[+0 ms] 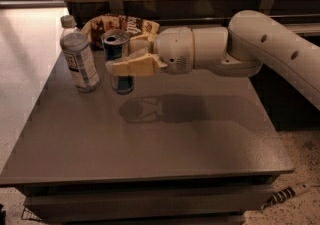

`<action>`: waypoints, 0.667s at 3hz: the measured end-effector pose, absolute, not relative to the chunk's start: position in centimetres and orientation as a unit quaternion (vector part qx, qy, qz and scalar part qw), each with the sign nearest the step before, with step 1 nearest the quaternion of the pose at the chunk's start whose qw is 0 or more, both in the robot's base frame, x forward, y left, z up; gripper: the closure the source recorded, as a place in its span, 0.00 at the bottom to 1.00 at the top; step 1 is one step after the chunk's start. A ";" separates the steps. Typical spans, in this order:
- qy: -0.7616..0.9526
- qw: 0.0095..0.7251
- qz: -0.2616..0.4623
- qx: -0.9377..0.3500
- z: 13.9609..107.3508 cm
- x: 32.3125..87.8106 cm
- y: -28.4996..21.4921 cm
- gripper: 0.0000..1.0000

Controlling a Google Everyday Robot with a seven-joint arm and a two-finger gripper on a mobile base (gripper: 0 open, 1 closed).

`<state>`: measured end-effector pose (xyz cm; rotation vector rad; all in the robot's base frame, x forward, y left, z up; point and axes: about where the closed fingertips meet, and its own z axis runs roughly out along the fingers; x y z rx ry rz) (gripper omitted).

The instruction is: Move redbull can near brown chip bag

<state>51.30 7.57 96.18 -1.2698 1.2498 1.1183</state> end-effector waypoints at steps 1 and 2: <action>0.550 0.514 0.446 -0.484 98.9 58.8 3.1 1.00; 0.609 0.537 0.407 -0.418 99.9 66.8 -1.9 1.00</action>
Offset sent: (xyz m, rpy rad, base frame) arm 0.2155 -0.1451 0.0461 0.0016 0.1405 -0.4557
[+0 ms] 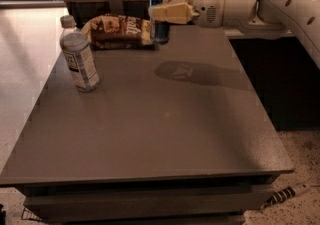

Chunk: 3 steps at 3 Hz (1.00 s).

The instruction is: Move redbull can near brown chip bag

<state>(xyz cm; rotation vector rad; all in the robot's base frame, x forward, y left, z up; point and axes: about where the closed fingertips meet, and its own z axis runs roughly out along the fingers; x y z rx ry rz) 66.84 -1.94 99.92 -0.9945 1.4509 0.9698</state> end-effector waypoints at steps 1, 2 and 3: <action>0.648 0.556 0.372 -0.365 99.8 72.0 -5.0 1.00; 0.672 0.578 0.335 -0.318 99.6 75.8 -7.1 1.00; 0.672 0.578 0.335 -0.318 99.6 75.8 -7.1 1.00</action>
Offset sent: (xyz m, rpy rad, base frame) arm 0.1195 -0.0783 -0.0057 0.0017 0.0440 -0.4085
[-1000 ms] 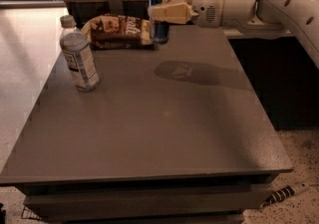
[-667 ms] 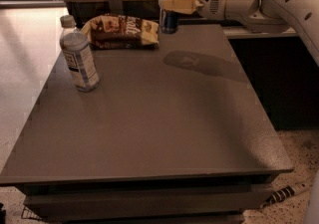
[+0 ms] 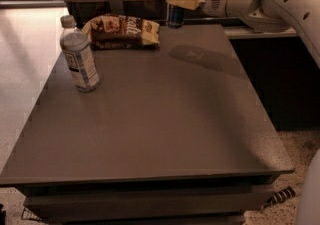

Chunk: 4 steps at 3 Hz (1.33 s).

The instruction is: Move redbull can near brown chip bag

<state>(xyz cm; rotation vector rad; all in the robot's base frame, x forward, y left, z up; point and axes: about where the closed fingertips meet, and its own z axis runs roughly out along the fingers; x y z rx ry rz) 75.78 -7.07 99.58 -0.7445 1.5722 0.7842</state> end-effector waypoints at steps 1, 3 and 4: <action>0.680 0.578 0.327 -0.312 98.4 77.3 -7.5 1.00; 0.680 0.577 0.308 -0.330 95.3 79.4 -8.7 1.00; 0.677 0.575 0.298 -0.350 93.3 79.7 -8.5 1.00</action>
Offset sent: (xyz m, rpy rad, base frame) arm 0.0466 -0.0302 -0.0375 -0.0449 0.0043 -0.0526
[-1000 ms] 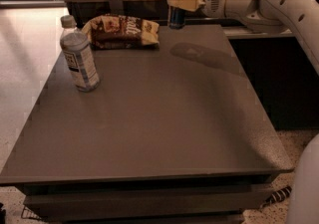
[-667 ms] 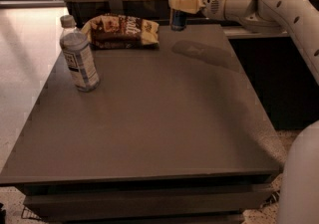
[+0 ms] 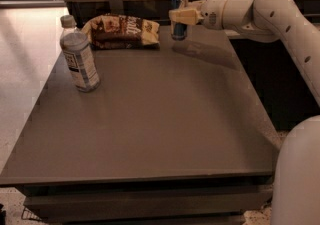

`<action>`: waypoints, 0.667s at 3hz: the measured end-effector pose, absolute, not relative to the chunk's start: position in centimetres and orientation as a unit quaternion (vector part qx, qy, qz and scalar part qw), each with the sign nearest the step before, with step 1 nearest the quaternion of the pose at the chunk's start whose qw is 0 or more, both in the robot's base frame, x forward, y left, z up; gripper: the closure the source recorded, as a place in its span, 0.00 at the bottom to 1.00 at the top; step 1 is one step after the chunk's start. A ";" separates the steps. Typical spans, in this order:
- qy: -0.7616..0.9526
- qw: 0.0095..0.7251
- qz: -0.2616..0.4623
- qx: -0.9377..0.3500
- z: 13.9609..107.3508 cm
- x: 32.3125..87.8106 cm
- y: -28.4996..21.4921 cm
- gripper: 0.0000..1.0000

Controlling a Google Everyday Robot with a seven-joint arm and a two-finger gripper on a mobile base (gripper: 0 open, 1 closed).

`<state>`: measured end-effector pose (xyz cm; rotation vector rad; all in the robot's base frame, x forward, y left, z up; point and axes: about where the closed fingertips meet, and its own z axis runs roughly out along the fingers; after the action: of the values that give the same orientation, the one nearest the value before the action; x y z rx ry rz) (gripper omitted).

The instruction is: Move redbull can near brown chip bag

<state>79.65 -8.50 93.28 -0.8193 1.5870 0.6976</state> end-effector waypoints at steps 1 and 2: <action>0.677 0.568 0.298 -0.361 90.4 80.0 -7.6 1.00; 0.683 0.558 0.308 -0.356 87.2 80.1 -6.6 1.00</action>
Offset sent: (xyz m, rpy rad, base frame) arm 0.0057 0.0221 -0.0830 -0.0122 0.0421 0.0341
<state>80.13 -6.58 87.17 -0.8397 1.6124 0.7269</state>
